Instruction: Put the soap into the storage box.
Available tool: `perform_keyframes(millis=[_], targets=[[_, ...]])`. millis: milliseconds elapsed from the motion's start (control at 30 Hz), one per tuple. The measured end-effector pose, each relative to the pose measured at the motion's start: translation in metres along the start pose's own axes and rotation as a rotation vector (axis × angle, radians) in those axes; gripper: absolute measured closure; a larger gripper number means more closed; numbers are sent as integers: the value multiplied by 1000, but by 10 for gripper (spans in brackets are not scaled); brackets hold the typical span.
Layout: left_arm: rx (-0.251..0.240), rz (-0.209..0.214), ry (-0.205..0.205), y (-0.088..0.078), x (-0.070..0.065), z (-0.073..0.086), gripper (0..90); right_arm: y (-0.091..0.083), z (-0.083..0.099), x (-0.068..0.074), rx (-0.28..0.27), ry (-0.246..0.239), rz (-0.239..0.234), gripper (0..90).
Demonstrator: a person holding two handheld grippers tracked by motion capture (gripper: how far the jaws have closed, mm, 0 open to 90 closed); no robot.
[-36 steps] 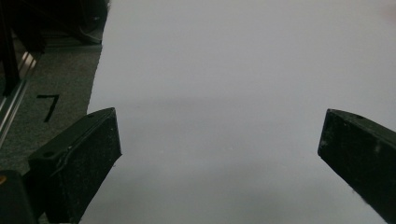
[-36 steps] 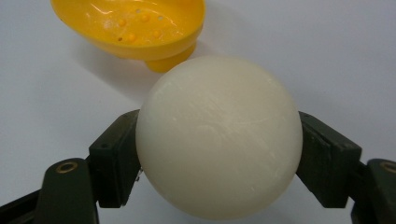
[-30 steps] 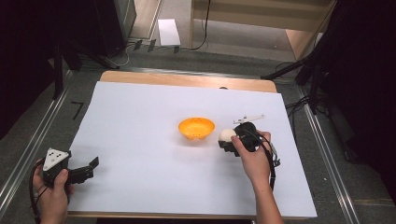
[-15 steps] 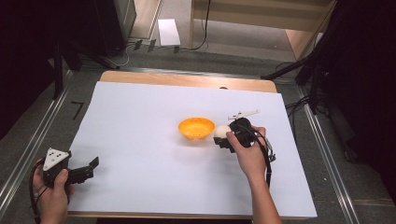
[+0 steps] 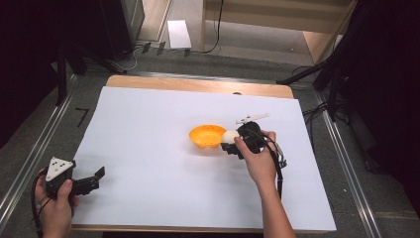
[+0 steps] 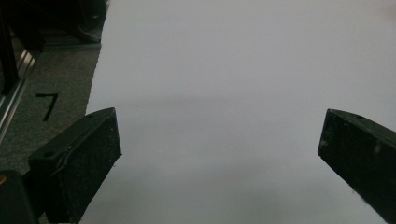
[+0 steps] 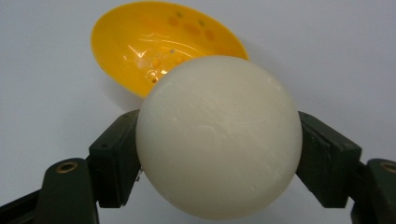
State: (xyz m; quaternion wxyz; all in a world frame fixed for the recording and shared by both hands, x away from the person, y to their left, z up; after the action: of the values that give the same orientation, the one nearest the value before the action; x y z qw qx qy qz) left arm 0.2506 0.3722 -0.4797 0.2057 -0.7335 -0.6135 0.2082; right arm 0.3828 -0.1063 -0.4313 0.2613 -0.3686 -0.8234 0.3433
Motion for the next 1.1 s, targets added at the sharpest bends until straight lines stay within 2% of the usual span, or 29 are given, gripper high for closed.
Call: perform_keyframes(millis=[533, 1100], targets=[[6, 1, -1, 0, 0, 0, 0, 11, -17, 15, -11, -11, -29, 245], [11, 3, -5, 0, 1, 0, 0, 29, -36, 25, -10, 8, -38, 245]])
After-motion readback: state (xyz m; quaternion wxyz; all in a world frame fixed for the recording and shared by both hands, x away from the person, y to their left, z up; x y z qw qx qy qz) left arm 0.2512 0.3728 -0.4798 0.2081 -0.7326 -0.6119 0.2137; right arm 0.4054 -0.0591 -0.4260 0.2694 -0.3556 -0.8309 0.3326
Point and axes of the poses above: each handheld gripper's, and its own axes: y roughly forward along the jaws, z roughly out of its underside, x roughly to its left, the point moved 3 cm from there along y, roughly forward along the jaws
